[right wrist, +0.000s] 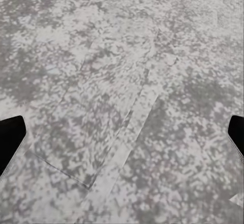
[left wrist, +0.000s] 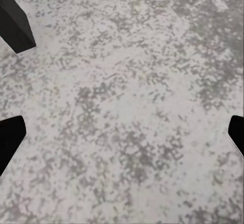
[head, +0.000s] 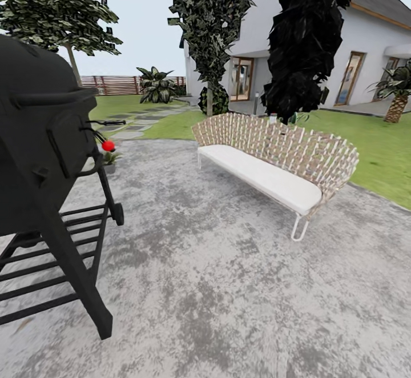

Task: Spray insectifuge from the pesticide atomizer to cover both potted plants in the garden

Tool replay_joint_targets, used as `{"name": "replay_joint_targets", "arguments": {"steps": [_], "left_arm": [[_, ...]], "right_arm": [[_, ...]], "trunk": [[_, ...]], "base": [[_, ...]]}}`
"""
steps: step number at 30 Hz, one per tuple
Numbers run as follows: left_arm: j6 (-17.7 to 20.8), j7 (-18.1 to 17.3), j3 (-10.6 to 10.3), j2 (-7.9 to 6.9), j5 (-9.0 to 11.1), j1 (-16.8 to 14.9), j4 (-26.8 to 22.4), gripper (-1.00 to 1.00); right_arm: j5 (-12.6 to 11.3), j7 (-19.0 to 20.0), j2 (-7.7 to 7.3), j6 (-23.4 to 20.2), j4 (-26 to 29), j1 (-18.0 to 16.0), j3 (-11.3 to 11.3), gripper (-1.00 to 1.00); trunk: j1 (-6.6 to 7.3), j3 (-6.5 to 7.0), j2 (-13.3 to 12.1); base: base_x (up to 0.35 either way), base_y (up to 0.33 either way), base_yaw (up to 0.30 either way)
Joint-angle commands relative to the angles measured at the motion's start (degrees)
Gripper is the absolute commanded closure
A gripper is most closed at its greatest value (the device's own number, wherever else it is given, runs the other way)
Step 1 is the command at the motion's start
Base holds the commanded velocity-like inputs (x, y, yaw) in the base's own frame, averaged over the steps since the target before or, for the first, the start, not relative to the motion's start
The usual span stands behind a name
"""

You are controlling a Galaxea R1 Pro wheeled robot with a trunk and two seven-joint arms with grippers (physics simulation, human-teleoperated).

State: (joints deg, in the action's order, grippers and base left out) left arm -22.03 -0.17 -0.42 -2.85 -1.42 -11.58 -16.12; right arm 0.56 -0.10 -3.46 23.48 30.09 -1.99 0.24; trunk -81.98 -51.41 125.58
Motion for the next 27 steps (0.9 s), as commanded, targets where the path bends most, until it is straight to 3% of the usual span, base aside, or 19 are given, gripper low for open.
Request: {"name": "replay_joint_targets", "arguments": {"steps": [1,27], "left_arm": [[-0.2,0.0,0.0,-0.01,-0.2,0.0,0.0,-1.00],[-0.1,-0.1,0.0,0.03,-0.2,0.0,0.0,-1.00]], "right_arm": [[0.1,0.0,-0.01,0.2,0.0,0.0,0.0,-1.00],[0.1,0.2,0.03,0.2,0.0,0.0,0.0,-1.00]], "trunk": [[-0.03,-0.05,0.0],[-0.03,-0.05,0.0]], "base": [[0.340,0.000,0.000],[0.340,0.000,0.000]]}}
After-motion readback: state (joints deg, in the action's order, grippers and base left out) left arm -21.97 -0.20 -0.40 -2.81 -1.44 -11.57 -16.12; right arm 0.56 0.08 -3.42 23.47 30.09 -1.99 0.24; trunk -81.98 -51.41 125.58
